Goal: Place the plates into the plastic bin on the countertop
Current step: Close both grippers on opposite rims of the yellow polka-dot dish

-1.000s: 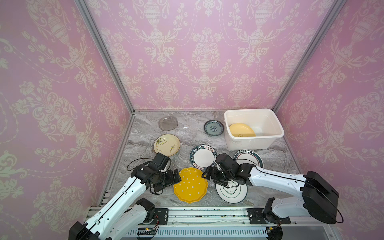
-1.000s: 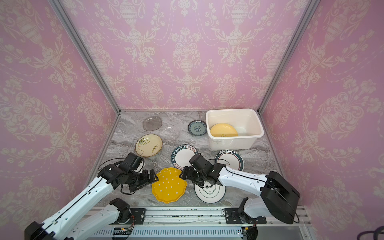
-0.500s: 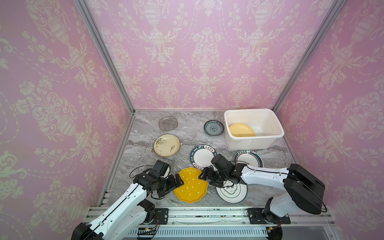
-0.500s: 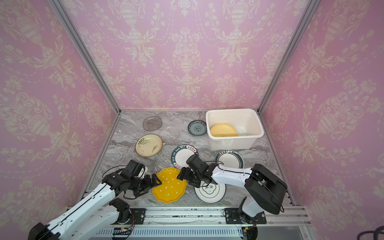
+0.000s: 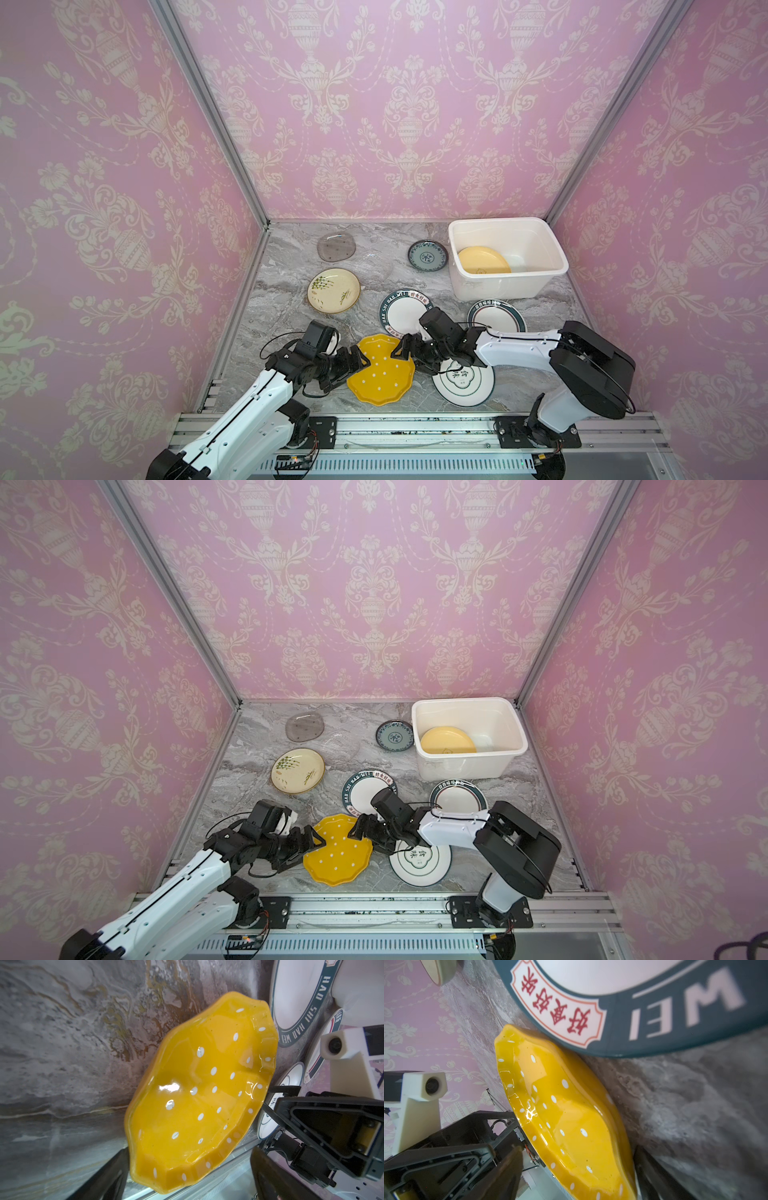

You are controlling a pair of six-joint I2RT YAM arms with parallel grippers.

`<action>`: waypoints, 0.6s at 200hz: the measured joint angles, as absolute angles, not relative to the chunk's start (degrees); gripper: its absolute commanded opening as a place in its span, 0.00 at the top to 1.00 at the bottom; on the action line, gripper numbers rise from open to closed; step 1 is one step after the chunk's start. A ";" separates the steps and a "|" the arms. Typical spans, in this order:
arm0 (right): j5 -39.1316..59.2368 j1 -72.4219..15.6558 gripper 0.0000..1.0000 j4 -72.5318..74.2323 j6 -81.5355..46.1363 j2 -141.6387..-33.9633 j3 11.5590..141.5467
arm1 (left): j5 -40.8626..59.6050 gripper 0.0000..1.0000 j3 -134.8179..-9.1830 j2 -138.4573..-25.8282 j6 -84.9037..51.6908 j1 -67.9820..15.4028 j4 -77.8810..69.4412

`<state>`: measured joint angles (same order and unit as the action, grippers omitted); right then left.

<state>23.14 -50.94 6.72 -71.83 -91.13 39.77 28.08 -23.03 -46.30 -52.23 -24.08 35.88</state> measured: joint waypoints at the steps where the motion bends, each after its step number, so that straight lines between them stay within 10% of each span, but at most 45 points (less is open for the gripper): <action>1: 23.14 -50.92 0.18 6.81 -71.83 -91.13 39.72 | 28.08 0.11 -23.03 -46.41 -52.23 -24.05 35.88; 120: 24.27 -50.65 0.36 19.31 -73.34 -91.05 36.01 | 28.88 0.13 -22.98 -48.60 -51.96 -23.70 35.83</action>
<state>24.27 -50.65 19.31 -73.34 -91.05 36.01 28.88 -22.98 -48.60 -51.96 -23.70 35.83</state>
